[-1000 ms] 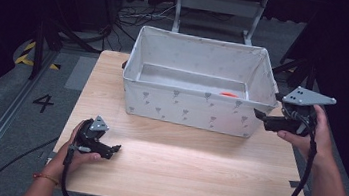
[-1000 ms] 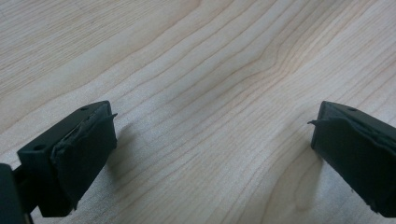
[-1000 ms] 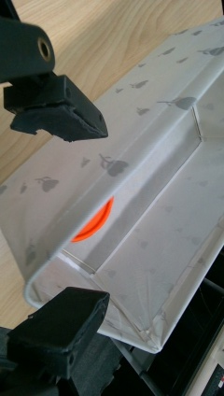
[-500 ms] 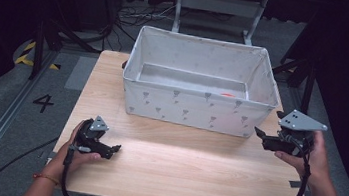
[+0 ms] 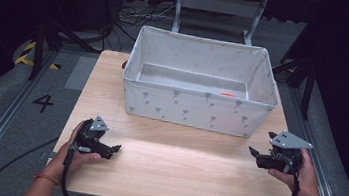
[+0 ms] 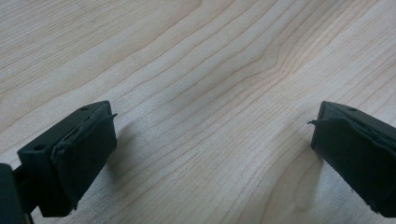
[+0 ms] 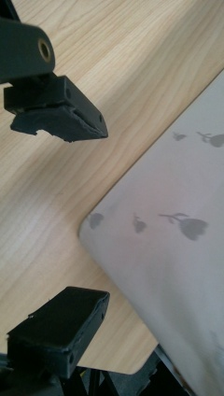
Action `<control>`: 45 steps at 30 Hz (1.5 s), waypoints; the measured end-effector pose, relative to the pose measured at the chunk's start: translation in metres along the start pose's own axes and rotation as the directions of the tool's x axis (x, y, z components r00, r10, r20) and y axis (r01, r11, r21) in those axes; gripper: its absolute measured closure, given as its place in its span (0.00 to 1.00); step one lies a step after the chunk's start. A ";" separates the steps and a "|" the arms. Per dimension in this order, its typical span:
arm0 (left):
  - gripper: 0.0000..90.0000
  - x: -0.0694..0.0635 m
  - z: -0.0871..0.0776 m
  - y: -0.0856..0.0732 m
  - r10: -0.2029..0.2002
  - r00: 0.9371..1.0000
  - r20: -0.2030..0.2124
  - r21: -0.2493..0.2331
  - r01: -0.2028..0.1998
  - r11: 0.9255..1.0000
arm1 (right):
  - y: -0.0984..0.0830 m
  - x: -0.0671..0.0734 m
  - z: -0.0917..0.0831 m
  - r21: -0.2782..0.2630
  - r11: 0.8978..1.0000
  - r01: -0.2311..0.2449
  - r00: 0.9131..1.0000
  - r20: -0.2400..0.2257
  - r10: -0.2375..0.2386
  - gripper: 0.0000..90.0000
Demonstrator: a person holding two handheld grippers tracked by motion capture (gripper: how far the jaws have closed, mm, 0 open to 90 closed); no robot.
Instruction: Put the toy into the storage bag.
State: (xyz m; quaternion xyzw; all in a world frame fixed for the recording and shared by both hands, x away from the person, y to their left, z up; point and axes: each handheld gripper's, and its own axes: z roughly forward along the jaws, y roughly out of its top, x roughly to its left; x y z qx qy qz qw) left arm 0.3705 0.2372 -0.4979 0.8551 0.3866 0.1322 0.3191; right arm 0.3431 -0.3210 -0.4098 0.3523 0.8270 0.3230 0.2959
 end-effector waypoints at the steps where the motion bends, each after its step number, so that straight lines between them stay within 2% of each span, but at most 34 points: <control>1: 0.01 0.000 0.000 0.000 -0.003 1.000 -0.001 -0.003 0.003 1.000 | -0.004 0.001 0.001 -0.010 1.000 -0.016 1.000 -0.010 0.016 0.22; 2: 0.01 -0.001 0.000 0.000 -0.006 1.000 -0.004 -0.004 0.006 1.000 | -0.011 0.002 0.003 -0.017 0.999 -0.030 0.999 -0.025 0.030 0.22; 4: 0.01 -0.001 0.000 0.000 -0.010 1.000 -0.005 -0.003 0.010 1.000 | -0.022 0.004 0.006 -0.016 0.999 -0.029 0.999 -0.017 0.029 0.22; 7: 0.01 -0.001 0.000 0.000 -0.011 1.000 -0.004 -0.005 0.011 1.000 | -0.038 0.003 0.009 0.001 0.998 -0.062 0.998 -0.031 0.062 0.22; 10: 0.01 -0.001 0.000 0.000 -0.011 1.000 -0.005 -0.004 0.011 1.000 | -0.050 0.000 0.010 0.013 0.995 -0.098 0.995 -0.025 0.098 0.23; 12: 0.01 -0.001 0.000 0.000 -0.010 1.000 -0.004 -0.004 0.010 1.000 | -0.060 -0.001 0.012 0.045 0.993 -0.107 0.994 -0.029 0.108 0.22; 16: 0.01 -0.001 0.000 0.000 -0.011 1.000 -0.004 -0.005 0.011 1.000 | -0.073 -0.002 0.013 0.059 0.989 -0.134 0.990 -0.042 0.136 0.22; 20: 0.01 -0.001 0.000 0.000 -0.011 1.000 -0.004 -0.005 0.011 1.000 | -0.089 -0.004 0.012 0.090 0.985 -0.150 0.988 -0.023 0.152 0.22; 24: 0.01 -0.001 0.000 0.000 -0.011 1.000 -0.004 -0.004 0.011 1.000 | -0.102 -0.008 0.009 0.090 0.970 -0.225 0.973 -0.035 0.228 0.22; 26: 0.01 -0.001 0.000 0.000 -0.008 1.000 -0.005 -0.004 0.008 1.000 | -0.112 -0.009 0.008 0.114 0.960 -0.255 0.965 -0.035 0.260 0.22; 28: 0.01 -0.001 0.000 0.000 -0.011 1.000 -0.004 -0.005 0.011 1.000 | -0.117 -0.007 0.006 0.109 0.959 -0.261 0.964 -0.024 0.265 0.21; 31: 0.01 -0.001 0.000 0.000 -0.011 1.000 -0.004 -0.004 0.011 1.000 | -0.122 -0.005 0.002 0.096 0.957 -0.274 0.960 -0.038 0.279 0.21; 32: 0.01 -0.001 0.000 0.000 -0.010 1.000 -0.004 -0.003 0.010 1.000 | -0.125 -0.005 0.000 0.086 0.955 -0.283 0.957 -0.045 0.287 0.20; 33: 0.01 -0.001 0.000 0.000 -0.010 1.000 -0.004 -0.004 0.010 1.000 | -0.128 -0.006 -0.001 0.090 0.947 -0.307 0.949 -0.052 0.312 0.19; 34: 0.01 -0.001 0.000 0.000 -0.010 1.000 -0.004 -0.004 0.009 1.000 | -0.129 -0.007 -0.002 0.090 0.944 -0.317 0.946 -0.045 0.321 0.19; 45: 0.01 -0.001 0.000 0.000 -0.010 1.000 -0.013 -0.003 0.010 1.000 | -0.130 -0.007 -0.003 0.091 0.945 -0.313 0.947 -0.043 0.318 0.19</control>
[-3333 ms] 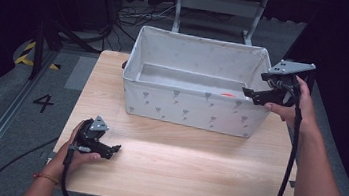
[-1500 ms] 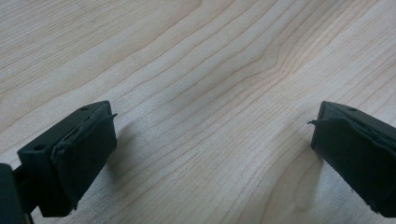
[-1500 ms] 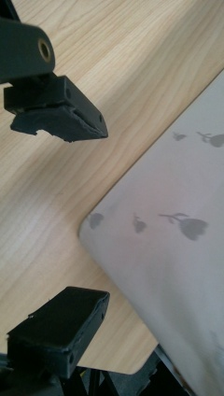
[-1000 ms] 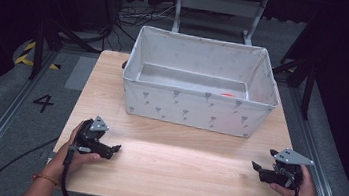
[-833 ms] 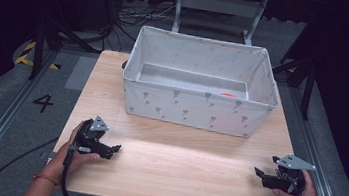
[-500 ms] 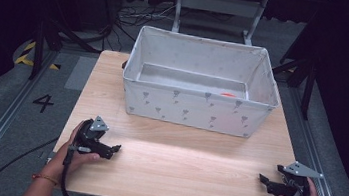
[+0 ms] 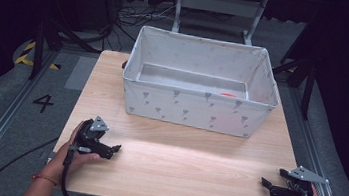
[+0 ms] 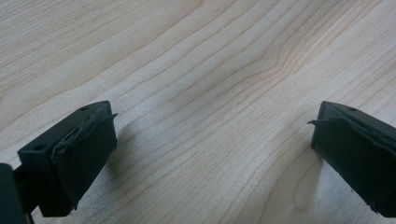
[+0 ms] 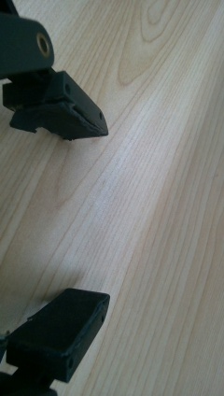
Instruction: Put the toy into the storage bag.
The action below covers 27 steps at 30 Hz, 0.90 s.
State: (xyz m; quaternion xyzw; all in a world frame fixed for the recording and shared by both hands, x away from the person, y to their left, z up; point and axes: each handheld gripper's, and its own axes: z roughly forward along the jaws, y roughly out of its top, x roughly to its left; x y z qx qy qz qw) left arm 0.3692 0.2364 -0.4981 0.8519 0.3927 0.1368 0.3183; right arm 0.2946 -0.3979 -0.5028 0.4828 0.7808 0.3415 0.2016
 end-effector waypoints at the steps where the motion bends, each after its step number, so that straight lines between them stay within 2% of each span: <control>1: 0.01 0.000 0.000 0.000 -0.001 1.000 0.000 0.000 0.001 1.000 | 0.000 0.000 0.000 0.000 1.000 0.000 1.000 0.000 0.000 0.19; 27: 0.00 0.000 0.000 0.000 -0.004 1.000 0.005 0.002 0.004 1.000 | 0.000 -0.001 0.000 0.000 1.000 0.005 1.000 -0.004 -0.005 0.18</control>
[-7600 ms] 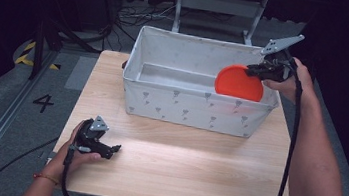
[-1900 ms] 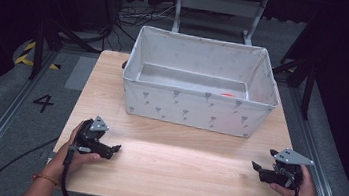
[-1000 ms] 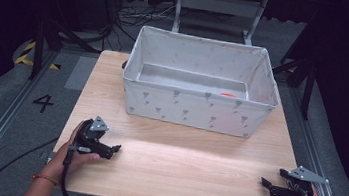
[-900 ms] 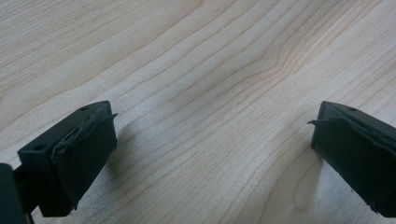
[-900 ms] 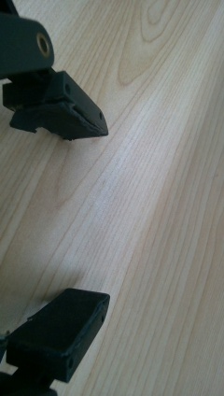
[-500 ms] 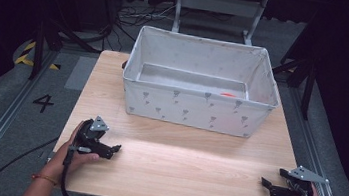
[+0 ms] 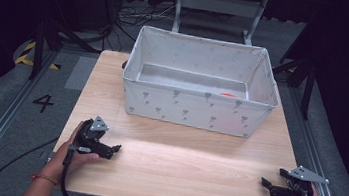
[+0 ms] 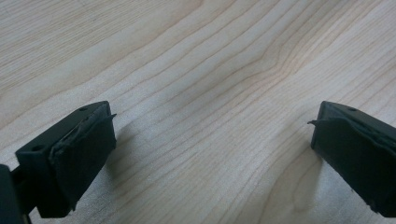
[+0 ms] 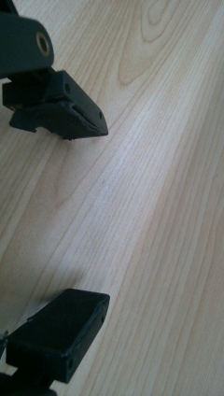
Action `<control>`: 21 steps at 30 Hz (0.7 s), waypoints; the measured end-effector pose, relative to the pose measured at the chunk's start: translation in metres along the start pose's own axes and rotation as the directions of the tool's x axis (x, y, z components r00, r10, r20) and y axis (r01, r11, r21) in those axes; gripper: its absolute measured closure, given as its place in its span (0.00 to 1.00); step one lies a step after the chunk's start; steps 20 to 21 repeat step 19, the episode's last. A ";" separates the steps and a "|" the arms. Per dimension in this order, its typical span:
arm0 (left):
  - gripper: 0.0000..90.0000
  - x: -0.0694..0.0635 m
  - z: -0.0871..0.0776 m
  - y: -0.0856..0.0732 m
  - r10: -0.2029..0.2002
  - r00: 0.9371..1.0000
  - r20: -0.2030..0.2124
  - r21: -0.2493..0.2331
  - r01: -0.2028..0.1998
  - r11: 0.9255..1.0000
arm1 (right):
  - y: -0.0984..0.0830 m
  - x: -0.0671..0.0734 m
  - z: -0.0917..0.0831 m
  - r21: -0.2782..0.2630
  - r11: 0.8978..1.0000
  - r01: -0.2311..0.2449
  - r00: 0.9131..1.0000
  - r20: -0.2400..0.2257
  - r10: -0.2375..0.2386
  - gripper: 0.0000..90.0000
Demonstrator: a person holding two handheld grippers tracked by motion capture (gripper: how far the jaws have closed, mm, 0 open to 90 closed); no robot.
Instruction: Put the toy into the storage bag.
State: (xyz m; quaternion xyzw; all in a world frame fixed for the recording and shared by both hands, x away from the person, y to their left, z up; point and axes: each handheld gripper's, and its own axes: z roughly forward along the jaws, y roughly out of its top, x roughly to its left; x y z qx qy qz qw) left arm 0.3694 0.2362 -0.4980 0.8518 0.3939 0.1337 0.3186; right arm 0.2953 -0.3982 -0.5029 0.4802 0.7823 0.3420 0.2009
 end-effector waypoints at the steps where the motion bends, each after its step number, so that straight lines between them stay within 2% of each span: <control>1: 0.00 0.000 0.000 0.000 0.003 1.000 -0.001 0.000 -0.003 1.000 | 0.000 0.000 0.000 0.000 1.000 0.000 1.000 0.000 0.000 0.18; 21: 0.00 0.000 0.000 0.000 -0.004 1.000 0.000 -0.001 0.004 1.000 | 0.000 0.000 0.000 0.000 1.000 0.000 1.000 -0.001 0.000 0.18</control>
